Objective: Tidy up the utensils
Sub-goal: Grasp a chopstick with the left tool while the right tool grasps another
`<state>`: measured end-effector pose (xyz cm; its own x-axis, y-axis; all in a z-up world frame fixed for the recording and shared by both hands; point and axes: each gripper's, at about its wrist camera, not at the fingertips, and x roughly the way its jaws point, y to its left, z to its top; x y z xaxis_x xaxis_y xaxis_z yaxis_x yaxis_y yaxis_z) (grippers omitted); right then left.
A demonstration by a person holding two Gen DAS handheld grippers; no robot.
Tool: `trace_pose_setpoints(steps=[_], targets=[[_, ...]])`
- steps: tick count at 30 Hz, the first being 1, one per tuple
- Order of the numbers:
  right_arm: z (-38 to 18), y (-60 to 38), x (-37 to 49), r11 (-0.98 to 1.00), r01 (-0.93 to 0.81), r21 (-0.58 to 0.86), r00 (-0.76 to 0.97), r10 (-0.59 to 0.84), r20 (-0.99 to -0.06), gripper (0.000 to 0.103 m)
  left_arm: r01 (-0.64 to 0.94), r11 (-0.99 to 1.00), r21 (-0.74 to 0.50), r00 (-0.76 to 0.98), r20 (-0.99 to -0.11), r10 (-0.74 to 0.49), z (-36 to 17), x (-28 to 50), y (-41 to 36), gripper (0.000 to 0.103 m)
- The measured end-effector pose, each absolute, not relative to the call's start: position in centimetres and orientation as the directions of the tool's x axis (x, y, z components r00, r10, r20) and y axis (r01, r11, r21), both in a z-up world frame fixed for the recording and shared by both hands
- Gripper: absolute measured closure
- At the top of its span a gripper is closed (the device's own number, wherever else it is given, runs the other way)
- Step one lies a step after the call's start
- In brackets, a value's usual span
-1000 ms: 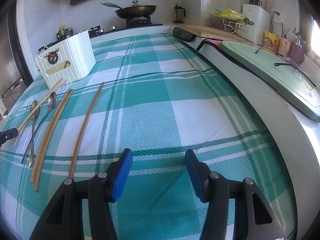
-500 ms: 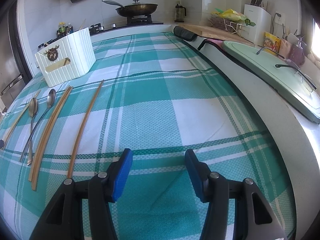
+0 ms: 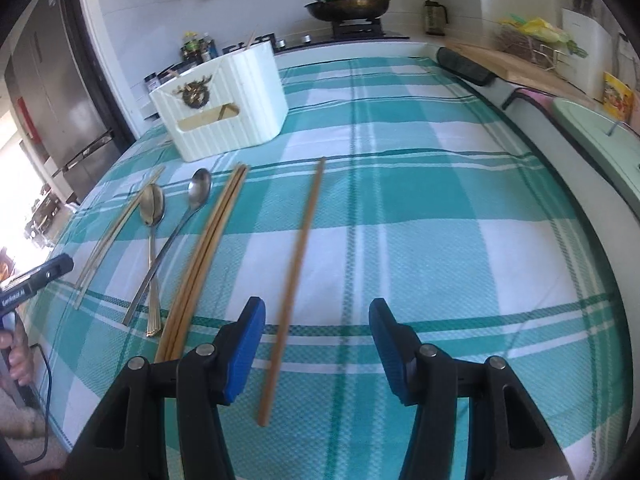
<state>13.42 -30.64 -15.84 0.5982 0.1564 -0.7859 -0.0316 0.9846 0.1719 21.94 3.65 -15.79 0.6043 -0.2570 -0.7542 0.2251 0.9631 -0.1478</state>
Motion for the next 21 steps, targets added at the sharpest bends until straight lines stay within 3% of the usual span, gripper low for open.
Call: trace_pose_setpoints(steps=[4,8,10,12,21], targets=[[-16.8,-27.9,14.6,0.995,-0.086,0.052,0.560,0.091,-0.823,0.056,0.237,0.966,-0.099,0.565,-0.795,-0.220,-17.0,24.0,3.8,0.054],[-16.7,-27.3,14.7,0.995,-0.099,0.004,0.564,0.060,-0.824,0.073,0.251,0.968,-0.021,0.551,-0.819,-0.161,-18.2,24.7,3.1,0.054],[-16.7,-27.5,14.5,0.995,-0.097,-0.007,0.567,0.050,-0.822,0.078,0.239,0.971,-0.008,0.554,-0.820,-0.143,-18.6,24.7,3.1,0.060],[-16.6,-27.8,14.3,0.996,-0.091,-0.017,0.571,0.038,-0.820,0.085,0.223,0.975,-0.013,0.566,-0.812,-0.140,-18.6,24.4,3.2,0.095],[-16.6,-29.5,13.5,0.995,0.004,-0.101,0.585,-0.084,-0.806,0.092,0.039,0.994,-0.099,0.591,-0.800,-0.103,-18.5,19.4,4.2,0.097]])
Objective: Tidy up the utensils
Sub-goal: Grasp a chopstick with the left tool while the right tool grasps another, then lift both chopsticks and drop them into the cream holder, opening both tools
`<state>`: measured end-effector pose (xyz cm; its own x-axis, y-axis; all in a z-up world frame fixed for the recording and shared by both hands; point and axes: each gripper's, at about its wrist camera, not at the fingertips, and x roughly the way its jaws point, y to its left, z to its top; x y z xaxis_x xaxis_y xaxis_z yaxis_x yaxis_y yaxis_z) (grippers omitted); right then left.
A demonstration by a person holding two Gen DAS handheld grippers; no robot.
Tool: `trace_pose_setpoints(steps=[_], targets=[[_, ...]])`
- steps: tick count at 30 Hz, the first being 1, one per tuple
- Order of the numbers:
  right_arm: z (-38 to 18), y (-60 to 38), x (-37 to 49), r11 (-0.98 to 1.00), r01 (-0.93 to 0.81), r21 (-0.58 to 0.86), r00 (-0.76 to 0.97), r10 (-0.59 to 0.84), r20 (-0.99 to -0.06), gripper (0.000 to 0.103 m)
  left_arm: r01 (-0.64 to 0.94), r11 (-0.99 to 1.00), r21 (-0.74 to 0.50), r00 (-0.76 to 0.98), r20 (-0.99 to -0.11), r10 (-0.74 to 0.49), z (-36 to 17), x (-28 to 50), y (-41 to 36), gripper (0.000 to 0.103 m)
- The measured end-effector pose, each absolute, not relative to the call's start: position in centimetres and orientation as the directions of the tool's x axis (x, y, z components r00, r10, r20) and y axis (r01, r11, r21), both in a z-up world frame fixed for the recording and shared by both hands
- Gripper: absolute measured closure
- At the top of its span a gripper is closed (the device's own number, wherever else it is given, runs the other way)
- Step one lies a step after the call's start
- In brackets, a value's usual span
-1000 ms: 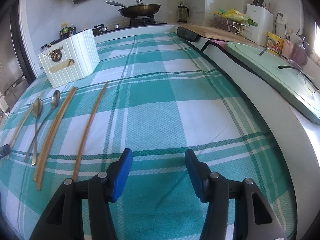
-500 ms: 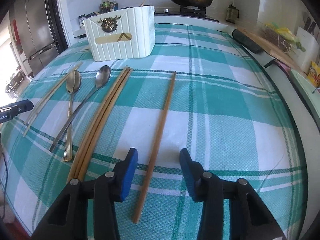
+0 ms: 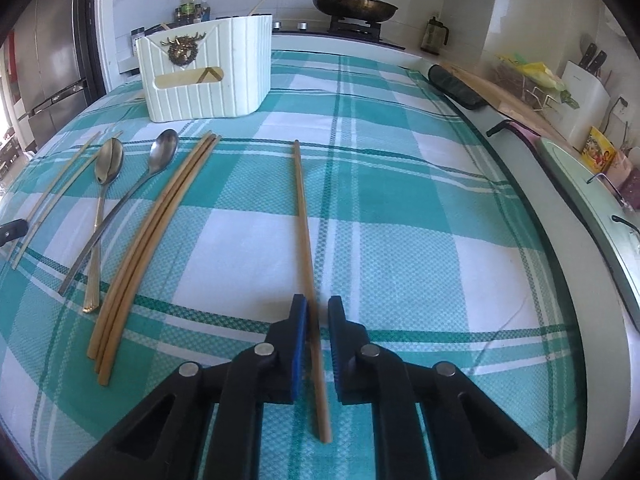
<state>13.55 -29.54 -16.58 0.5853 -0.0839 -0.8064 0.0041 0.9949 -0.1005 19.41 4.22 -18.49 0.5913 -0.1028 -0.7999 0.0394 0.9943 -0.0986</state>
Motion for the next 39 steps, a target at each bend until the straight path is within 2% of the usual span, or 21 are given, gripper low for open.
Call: trace_pose_setpoints(steps=[1,2,4,5,6,7,8,12,18,23,26,28,34,37,39], targets=[[-16.6,-29.8,13.3,0.993,0.013,-0.116,0.582,-0.102,-0.806,0.092,0.039,0.994,-0.098,0.589,-0.801,-0.102,-18.4,18.9,4.1,0.096],[-16.5,-30.0,13.2,0.992,0.019,-0.127,0.581,-0.114,-0.806,0.092,0.049,0.994,-0.103,0.581,-0.806,-0.112,-18.3,18.6,4.1,0.088],[-16.4,-30.7,12.8,0.992,0.028,-0.125,0.578,-0.118,-0.808,0.091,0.067,0.990,-0.121,0.573,-0.808,-0.137,-18.0,18.5,4.4,0.065],[-16.3,-31.0,12.7,0.994,0.027,-0.106,0.581,-0.102,-0.808,0.090,0.068,0.989,-0.130,0.571,-0.808,-0.145,-17.8,18.7,4.6,0.045],[-16.2,-31.4,12.6,0.996,0.023,-0.081,0.581,-0.079,-0.810,0.078,0.069,0.987,-0.144,0.576,-0.802,-0.158,-17.7,19.0,4.9,0.037],[-16.2,-31.7,12.7,0.998,0.018,-0.056,0.582,-0.056,-0.812,0.069,0.069,0.985,-0.158,0.583,-0.795,-0.169,-17.4,19.3,5.4,0.037],[-16.2,-32.0,12.7,0.999,0.011,-0.034,0.584,-0.034,-0.811,0.053,0.072,0.984,-0.165,0.582,-0.794,-0.176,-17.2,19.8,5.7,0.037],[-16.2,-32.4,13.2,0.999,-0.037,0.017,0.572,0.035,-0.819,0.052,0.112,0.979,-0.171,0.547,-0.812,-0.205,-17.2,22.3,6.2,0.035],[-16.6,-31.9,14.8,0.990,-0.137,-0.023,0.535,0.055,-0.843,0.053,0.174,0.973,-0.153,0.506,-0.834,-0.222,-18.3,25.7,6.1,0.035],[-16.6,-31.7,17.2,0.982,-0.186,-0.030,0.530,0.075,-0.845,0.054,0.209,0.974,-0.085,0.513,-0.839,-0.183,-18.6,28.1,5.4,0.036],[-16.8,-31.5,19.1,0.978,-0.209,-0.022,0.539,0.096,-0.836,0.057,0.207,0.977,-0.055,0.525,-0.836,-0.158,-18.7,29.7,5.1,0.048],[-16.8,-31.4,20.5,0.975,-0.220,-0.015,0.542,0.109,-0.833,0.060,0.206,0.977,-0.058,0.528,-0.834,-0.161,-18.7,30.7,5.2,0.051],[-16.9,-30.4,25.4,0.969,-0.245,-0.010,0.517,0.122,-0.847,0.069,0.213,0.974,-0.075,0.511,-0.841,-0.177,-18.6,33.7,4.9,0.071],[-17.0,-30.0,27.8,0.970,-0.242,0.008,0.494,0.130,-0.860,0.078,0.221,0.971,-0.088,0.498,-0.846,-0.190,-18.6,34.8,4.5,0.081],[-16.9,-29.9,28.9,0.975,-0.223,0.001,0.488,0.113,-0.866,0.089,0.228,0.969,-0.097,0.492,-0.847,-0.201,-18.7,35.3,4.2,0.095]])
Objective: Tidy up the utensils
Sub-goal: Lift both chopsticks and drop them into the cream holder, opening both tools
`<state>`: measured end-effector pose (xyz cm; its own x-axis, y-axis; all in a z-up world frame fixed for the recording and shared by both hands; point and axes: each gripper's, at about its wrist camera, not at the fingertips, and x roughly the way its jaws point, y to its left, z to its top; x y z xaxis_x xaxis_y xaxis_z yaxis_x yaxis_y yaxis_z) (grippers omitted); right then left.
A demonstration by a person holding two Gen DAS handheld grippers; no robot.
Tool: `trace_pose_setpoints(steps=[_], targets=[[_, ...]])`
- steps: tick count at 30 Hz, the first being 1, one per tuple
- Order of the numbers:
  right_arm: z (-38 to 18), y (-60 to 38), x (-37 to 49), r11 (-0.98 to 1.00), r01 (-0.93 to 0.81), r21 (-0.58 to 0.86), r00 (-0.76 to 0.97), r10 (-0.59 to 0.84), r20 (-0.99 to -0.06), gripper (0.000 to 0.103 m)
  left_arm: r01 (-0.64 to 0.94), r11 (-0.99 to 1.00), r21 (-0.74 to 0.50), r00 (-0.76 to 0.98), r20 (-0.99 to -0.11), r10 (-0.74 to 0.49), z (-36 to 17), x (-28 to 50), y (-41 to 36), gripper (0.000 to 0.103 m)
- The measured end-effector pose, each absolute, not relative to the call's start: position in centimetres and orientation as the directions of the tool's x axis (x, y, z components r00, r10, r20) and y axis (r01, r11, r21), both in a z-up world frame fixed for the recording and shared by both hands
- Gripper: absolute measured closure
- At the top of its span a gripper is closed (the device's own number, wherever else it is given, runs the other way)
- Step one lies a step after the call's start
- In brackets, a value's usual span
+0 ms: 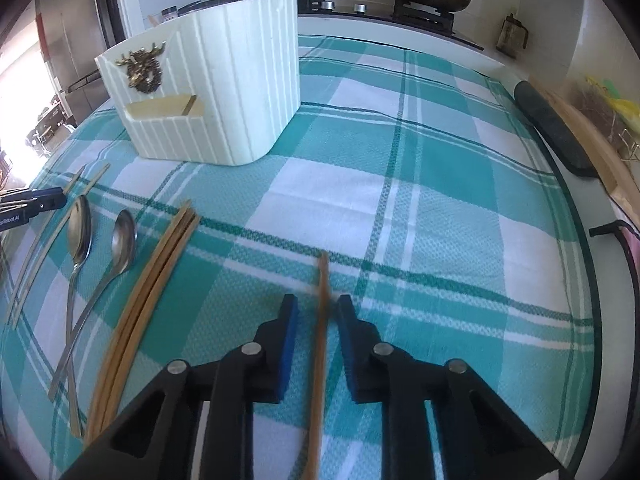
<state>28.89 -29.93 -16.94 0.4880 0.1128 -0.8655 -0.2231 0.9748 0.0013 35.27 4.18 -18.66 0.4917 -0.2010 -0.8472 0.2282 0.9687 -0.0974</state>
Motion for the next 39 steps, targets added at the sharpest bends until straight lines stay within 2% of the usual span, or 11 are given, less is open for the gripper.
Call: trace_pose_setpoints(steps=[2,6,10,17,22,28,35,39], targets=[[-17.0,-29.9,30.0,0.978,-0.210,0.010,0.475,0.111,-0.873,0.098,0.232,0.966,-0.115,0.488,-0.845,-0.218,-18.6,35.6,3.9,0.098],[-16.7,-30.0,30.9,0.983,-0.178,0.042,0.469,0.122,-0.875,0.098,0.223,0.967,-0.125,0.524,-0.821,-0.227,-17.7,35.3,4.1,0.099],[-13.6,-30.9,29.6,0.978,-0.146,0.149,0.544,0.206,-0.813,0.098,0.228,0.963,-0.143,0.601,-0.758,-0.255,-14.5,33.7,5.1,0.099],[-4.7,-30.6,24.5,0.952,-0.218,0.213,0.661,0.305,-0.686,0.098,0.249,0.948,-0.199,0.711,-0.626,-0.318,-7.2,29.5,7.4,0.099],[0.6,-30.4,20.4,0.940,-0.264,0.216,0.727,0.341,-0.597,0.098,0.287,0.930,-0.231,0.758,-0.539,-0.368,-3.2,26.1,7.8,0.099],[3.6,-29.6,17.7,0.945,-0.272,0.181,0.787,0.327,-0.524,0.098,0.311,0.923,-0.228,0.788,-0.481,-0.385,-0.4,24.2,7.3,0.099],[6.8,-28.8,18.0,0.953,-0.262,0.150,0.841,0.302,-0.448,0.098,0.331,0.919,-0.212,0.808,-0.439,-0.393,3.1,24.4,6.9,0.099],[8.8,-28.3,19.1,0.958,-0.257,0.125,0.866,0.286,-0.409,0.098,0.325,0.912,-0.251,0.827,-0.392,-0.402,5.4,25.6,7.0,0.099]])
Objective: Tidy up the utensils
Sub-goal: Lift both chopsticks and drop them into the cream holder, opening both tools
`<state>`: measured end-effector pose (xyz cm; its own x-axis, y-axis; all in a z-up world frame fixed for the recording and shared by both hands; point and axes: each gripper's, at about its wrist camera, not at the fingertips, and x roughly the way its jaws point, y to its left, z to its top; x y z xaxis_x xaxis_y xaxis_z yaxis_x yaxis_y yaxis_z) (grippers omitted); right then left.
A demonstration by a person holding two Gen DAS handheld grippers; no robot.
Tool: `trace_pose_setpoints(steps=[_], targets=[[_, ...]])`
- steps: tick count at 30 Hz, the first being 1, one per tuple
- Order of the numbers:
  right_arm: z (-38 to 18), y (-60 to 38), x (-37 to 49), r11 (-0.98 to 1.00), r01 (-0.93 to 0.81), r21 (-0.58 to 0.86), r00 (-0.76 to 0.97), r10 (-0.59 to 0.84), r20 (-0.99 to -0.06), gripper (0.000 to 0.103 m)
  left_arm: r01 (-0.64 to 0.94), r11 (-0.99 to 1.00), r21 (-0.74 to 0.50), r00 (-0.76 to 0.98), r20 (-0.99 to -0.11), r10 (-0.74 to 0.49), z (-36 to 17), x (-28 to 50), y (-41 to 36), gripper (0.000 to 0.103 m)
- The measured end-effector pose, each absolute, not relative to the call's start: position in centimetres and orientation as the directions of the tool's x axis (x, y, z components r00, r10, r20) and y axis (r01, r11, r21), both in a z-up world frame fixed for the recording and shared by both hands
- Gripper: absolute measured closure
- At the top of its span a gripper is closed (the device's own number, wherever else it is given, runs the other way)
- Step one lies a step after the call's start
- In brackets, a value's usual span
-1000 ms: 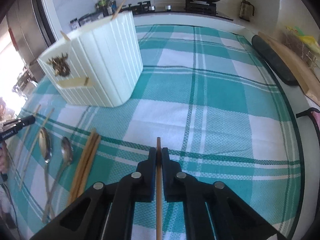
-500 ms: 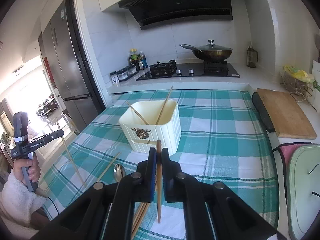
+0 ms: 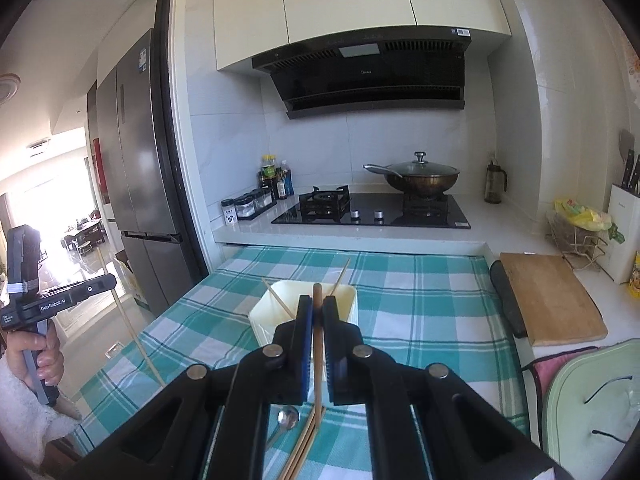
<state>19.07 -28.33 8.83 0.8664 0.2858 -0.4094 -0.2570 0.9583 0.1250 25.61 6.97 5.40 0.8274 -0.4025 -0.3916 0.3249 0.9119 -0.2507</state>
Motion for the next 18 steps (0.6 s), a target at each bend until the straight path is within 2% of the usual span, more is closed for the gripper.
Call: trace_pose_setpoints(steps=[3,8,11,13,15,18], targets=[[10.6,-27.8,20.3,0.961,-0.257,0.103,0.886,0.277,-0.371,0.098,0.312,0.907,-0.283,0.858,-0.326,-0.397,7.6,27.0,6.8,0.099],[12.9,-26.6,23.4,0.964,-0.256,0.079,0.921,0.268,-0.284,0.098,0.255,0.917,-0.307,0.936,-0.160,-0.314,10.4,29.9,5.4,0.099],[13.3,-25.9,25.1,0.966,-0.247,0.070,0.945,0.256,-0.205,0.098,0.207,0.921,-0.329,0.959,-0.120,-0.259,10.0,32.1,4.3,0.099],[12.8,-25.4,26.4,0.968,-0.241,0.074,0.952,0.251,-0.176,0.098,0.192,0.925,-0.329,0.958,-0.141,-0.249,9.0,34.2,3.2,0.099],[11.9,-24.9,28.0,0.968,-0.239,0.076,0.948,0.250,-0.195,0.098,0.184,0.924,-0.334,0.942,-0.209,-0.263,7.3,36.6,2.1,0.099],[9.7,-24.2,31.0,0.965,-0.244,0.095,0.915,0.262,-0.308,0.098,0.190,0.926,-0.326,0.874,-0.374,-0.311,4.2,40.5,0.2,0.099]])
